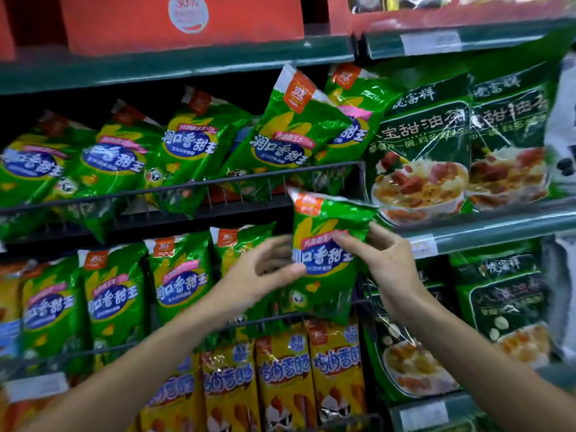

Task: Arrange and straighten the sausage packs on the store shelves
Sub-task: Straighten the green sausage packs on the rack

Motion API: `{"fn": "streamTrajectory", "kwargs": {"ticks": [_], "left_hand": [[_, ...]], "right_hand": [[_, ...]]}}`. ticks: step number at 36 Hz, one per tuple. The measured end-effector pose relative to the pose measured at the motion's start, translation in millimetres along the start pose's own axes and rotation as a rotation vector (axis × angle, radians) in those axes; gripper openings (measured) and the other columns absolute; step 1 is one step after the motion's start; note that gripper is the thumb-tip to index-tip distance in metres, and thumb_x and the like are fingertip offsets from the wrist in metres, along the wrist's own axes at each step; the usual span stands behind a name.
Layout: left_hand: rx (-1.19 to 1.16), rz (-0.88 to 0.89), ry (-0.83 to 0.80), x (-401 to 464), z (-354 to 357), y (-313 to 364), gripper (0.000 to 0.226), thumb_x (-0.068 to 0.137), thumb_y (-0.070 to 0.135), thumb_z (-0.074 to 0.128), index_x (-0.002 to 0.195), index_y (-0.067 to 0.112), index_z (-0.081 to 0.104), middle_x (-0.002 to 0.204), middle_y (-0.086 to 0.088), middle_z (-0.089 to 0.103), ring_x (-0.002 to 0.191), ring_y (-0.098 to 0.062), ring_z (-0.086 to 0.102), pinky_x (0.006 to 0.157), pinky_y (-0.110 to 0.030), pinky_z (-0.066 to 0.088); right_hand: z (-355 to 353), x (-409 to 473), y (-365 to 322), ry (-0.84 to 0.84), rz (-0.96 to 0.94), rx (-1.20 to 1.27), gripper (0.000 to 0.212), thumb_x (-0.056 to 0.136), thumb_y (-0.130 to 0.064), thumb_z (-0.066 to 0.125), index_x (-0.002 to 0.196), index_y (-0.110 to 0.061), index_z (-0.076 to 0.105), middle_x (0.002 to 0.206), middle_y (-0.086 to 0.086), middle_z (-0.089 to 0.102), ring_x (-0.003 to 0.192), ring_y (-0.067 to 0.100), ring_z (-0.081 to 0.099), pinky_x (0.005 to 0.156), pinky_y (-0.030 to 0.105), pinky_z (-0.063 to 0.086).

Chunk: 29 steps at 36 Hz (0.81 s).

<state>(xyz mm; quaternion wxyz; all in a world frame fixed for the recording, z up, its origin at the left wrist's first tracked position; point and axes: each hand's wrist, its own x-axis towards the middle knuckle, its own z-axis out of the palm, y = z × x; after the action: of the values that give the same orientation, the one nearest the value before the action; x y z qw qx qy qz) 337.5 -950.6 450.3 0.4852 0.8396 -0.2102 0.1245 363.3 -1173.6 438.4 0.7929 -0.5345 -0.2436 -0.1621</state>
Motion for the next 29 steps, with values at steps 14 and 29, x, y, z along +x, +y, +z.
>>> {"fn": "streamTrajectory", "kwargs": {"ticks": [14, 29], "left_hand": [[-0.214, 0.005, 0.202, 9, 18, -9, 0.043, 0.081, 0.021, 0.083, 0.121, 0.016, 0.070, 0.112, 0.003, 0.077, 0.106, -0.015, 0.073, 0.083, -0.023, 0.059], [-0.133, -0.071, 0.061, 15, 20, -7, 0.092, 0.069, 0.049, 0.090, 0.146, 0.024, 0.047, 0.143, 0.009, 0.060, 0.128, -0.005, 0.058, 0.111, -0.033, 0.047]], "right_hand": [[4, 7, 3, -0.186, -0.016, -0.180, 0.052, 0.080, -0.039, 0.077, 0.126, -0.018, 0.066, 0.119, -0.006, 0.074, 0.114, 0.012, 0.068, 0.103, 0.042, 0.053], [8, 15, 2, -0.216, -0.111, -0.278, 0.028, 0.081, -0.017, 0.080, 0.107, -0.016, 0.070, 0.095, -0.007, 0.078, 0.086, 0.010, 0.075, 0.068, 0.020, 0.057]]}}
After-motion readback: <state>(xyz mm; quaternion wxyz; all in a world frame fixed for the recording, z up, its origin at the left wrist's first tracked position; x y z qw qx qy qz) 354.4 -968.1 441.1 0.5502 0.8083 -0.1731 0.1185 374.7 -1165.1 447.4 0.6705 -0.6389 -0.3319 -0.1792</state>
